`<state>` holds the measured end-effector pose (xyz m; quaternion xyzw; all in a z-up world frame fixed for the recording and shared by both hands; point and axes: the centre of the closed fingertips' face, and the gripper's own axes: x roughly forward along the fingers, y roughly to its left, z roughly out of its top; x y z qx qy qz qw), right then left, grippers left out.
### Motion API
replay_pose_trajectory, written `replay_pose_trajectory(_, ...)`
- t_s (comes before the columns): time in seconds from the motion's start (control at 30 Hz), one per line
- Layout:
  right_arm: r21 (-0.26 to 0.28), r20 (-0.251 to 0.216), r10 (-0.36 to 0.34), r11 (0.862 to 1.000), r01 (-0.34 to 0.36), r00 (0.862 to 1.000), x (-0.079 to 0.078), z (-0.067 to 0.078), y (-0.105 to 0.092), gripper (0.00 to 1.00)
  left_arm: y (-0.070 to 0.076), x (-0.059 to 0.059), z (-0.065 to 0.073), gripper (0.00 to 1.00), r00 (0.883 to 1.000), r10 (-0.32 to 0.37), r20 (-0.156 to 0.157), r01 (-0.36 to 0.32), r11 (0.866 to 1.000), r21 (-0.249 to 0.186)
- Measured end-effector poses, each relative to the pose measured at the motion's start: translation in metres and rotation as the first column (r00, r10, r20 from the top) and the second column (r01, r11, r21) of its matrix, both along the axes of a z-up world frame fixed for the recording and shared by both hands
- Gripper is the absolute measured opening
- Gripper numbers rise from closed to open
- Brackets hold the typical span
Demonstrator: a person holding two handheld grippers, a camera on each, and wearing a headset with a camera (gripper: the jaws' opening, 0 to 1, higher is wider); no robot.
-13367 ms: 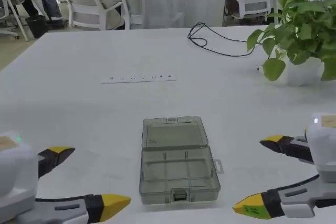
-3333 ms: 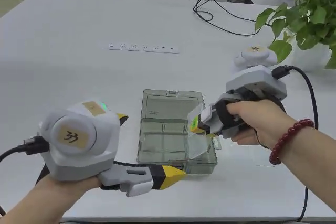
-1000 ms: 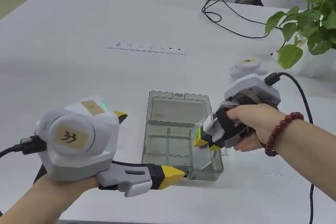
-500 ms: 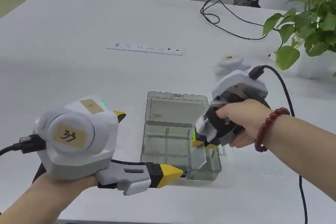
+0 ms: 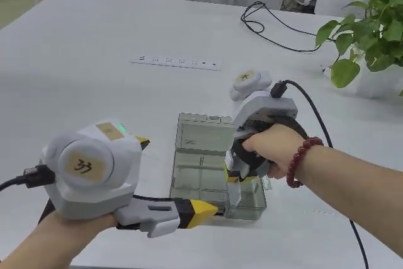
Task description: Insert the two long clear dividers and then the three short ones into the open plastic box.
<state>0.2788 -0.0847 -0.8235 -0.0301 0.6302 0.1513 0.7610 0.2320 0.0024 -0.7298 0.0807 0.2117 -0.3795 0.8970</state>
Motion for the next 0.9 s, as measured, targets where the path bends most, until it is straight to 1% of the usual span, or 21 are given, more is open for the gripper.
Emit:
replay_pose_trajectory(0.13,-0.005,0.000,0.000,1.000,0.000,1.000,0.000,-0.002,0.000,0.07,0.001,-0.001,-0.001,0.96,1.000,0.002,-0.002,-0.002,1.000,0.002)
replay_pose_trajectory(0.47,-0.039,0.020,0.013,0.999,-0.012,1.000,0.000,-0.014,0.001,0.07,0.003,-0.002,0.000,0.95,1.000,0.006,-0.004,-0.006,1.000,0.007)
replay_pose_trajectory(0.53,-0.048,0.030,0.025,0.999,-0.023,0.999,-0.001,-0.013,0.001,0.07,0.004,-0.002,0.000,0.95,1.000,0.013,-0.003,-0.013,1.000,0.008)
replay_pose_trajectory(0.6,-0.047,0.032,0.022,0.999,-0.020,0.999,0.000,-0.013,0.001,0.07,0.006,-0.001,0.000,0.95,1.000,0.019,-0.004,-0.019,1.000,0.008)
replay_pose_trajectory(0.67,-0.038,0.034,0.016,0.999,-0.015,0.999,0.000,-0.013,0.000,0.07,0.008,-0.001,-0.001,0.95,1.000,0.025,-0.007,-0.025,1.000,0.009)
replay_pose_trajectory(0.73,-0.013,0.044,0.013,1.000,-0.012,0.999,-0.001,-0.012,0.001,0.08,0.009,-0.001,-0.001,0.94,0.999,0.030,-0.008,-0.030,1.000,0.008)
replay_pose_trajectory(0.77,0.023,0.057,-0.001,1.000,0.000,0.998,0.001,-0.012,0.004,0.08,0.010,-0.001,-0.001,0.94,0.999,0.033,-0.009,-0.033,0.999,0.008)
replay_pose_trajectory(0.8,0.039,0.064,-0.002,0.999,0.000,0.998,0.001,-0.012,0.005,0.10,0.011,-0.001,-0.001,0.94,0.999,0.035,-0.009,-0.035,0.999,0.007)
replay_pose_trajectory(0.83,0.038,0.069,0.003,0.999,-0.005,0.998,0.001,-0.013,0.001,0.11,0.011,-0.001,-0.001,0.94,0.999,0.038,-0.009,-0.037,0.999,0.007)
replay_pose_trajectory(0.87,0.056,0.075,-0.002,0.998,-0.002,0.997,0.001,-0.013,0.003,0.11,0.012,-0.002,-0.001,0.94,0.999,0.039,-0.009,-0.039,0.999,0.008)
replay_pose_trajectory(0.9,0.092,0.089,-0.012,0.996,0.004,0.996,0.002,-0.012,0.005,0.12,0.013,-0.002,0.000,0.94,0.999,0.043,-0.007,-0.043,0.999,0.011)
